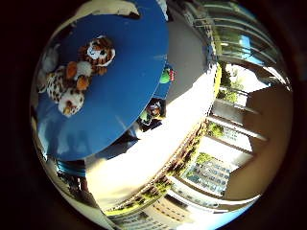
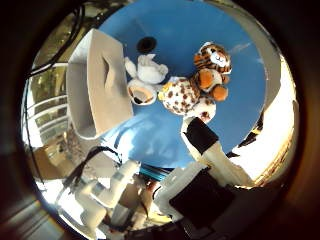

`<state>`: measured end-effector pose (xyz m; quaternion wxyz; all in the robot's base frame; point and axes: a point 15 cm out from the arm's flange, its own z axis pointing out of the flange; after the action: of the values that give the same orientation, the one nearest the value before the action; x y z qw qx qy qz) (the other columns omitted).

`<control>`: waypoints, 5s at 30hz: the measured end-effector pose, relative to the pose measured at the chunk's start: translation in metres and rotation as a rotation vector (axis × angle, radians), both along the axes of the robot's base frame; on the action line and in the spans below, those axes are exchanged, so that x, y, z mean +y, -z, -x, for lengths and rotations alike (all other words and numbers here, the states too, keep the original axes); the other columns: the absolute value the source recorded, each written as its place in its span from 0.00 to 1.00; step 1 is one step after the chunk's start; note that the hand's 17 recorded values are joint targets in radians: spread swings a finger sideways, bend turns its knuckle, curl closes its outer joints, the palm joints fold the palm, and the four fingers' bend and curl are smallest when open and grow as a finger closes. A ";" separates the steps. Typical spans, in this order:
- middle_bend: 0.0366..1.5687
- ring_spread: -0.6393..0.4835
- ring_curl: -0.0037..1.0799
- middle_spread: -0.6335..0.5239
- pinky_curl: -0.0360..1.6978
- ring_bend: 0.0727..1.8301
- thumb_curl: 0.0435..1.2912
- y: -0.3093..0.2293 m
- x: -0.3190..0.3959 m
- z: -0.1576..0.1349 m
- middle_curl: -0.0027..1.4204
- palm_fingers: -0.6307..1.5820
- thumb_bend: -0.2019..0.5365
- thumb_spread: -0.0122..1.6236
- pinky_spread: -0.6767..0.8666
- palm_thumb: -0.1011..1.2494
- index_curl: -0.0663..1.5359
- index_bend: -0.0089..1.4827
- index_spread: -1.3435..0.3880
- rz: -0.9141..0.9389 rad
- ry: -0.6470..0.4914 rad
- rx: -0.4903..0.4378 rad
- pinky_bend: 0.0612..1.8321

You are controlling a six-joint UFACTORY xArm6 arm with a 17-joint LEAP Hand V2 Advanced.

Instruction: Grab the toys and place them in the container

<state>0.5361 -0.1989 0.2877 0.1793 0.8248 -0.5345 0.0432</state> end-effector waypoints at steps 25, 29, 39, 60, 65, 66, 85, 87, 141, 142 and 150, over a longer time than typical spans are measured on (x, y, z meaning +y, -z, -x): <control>0.12 0.80 0.32 0.51 0.16 0.27 0.23 0.136 -0.026 -0.059 0.23 0.46 0.25 0.66 0.74 0.54 0.18 0.13 0.65 0.100 0.021 -0.054 0.41; 0.28 0.73 0.37 0.44 0.17 0.40 0.25 0.140 -0.025 -0.063 0.29 0.72 0.25 0.66 0.72 0.58 0.18 0.13 0.61 0.092 0.007 -0.062 0.46; 0.65 0.56 0.64 0.36 0.28 0.67 0.34 0.141 -0.022 -0.060 0.54 0.79 0.30 0.65 0.65 0.76 0.13 0.18 0.43 -0.082 0.088 -0.113 0.67; 0.78 0.46 0.78 0.37 0.45 0.75 0.51 -0.054 0.017 0.039 0.72 0.71 0.25 0.67 0.53 0.80 0.12 0.48 0.17 -0.291 0.079 -0.087 0.84; 0.79 0.45 0.80 0.37 0.47 0.77 0.53 -0.116 0.044 0.061 0.73 0.70 0.25 0.67 0.53 0.80 0.12 0.51 0.14 -0.316 0.032 -0.156 0.85; 0.79 0.45 0.81 0.37 0.47 0.77 0.53 -0.128 0.054 0.066 0.74 0.69 0.25 0.68 0.52 0.79 0.12 0.52 0.14 -0.330 0.020 -0.171 0.85; 0.81 0.44 0.83 0.38 0.52 0.78 0.58 -0.241 0.331 0.161 0.76 0.67 0.25 0.67 0.52 0.77 0.09 0.61 0.10 -0.512 -0.385 -0.223 0.85; 0.81 0.44 0.83 0.38 0.53 0.79 0.59 -0.230 0.358 0.160 0.76 0.67 0.25 0.68 0.51 0.77 0.08 0.61 0.10 -0.520 -0.407 -0.194 0.85; 0.09 0.84 0.30 0.66 0.24 0.25 0.26 0.107 0.049 0.062 0.25 0.35 0.22 0.70 0.75 0.46 0.17 0.11 0.74 -0.329 0.193 0.048 0.37; 0.10 0.84 0.30 0.67 0.24 0.26 0.26 0.112 0.050 0.060 0.25 0.35 0.23 0.69 0.75 0.46 0.17 0.10 0.75 -0.329 0.205 0.047 0.38; 0.11 0.85 0.31 0.67 0.23 0.29 0.23 0.130 0.084 0.047 0.26 0.39 0.21 0.68 0.76 0.41 0.17 0.10 0.79 -0.303 0.235 0.049 0.39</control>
<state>0.4891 -0.1145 0.1575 0.0699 0.7750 -0.6230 -0.0794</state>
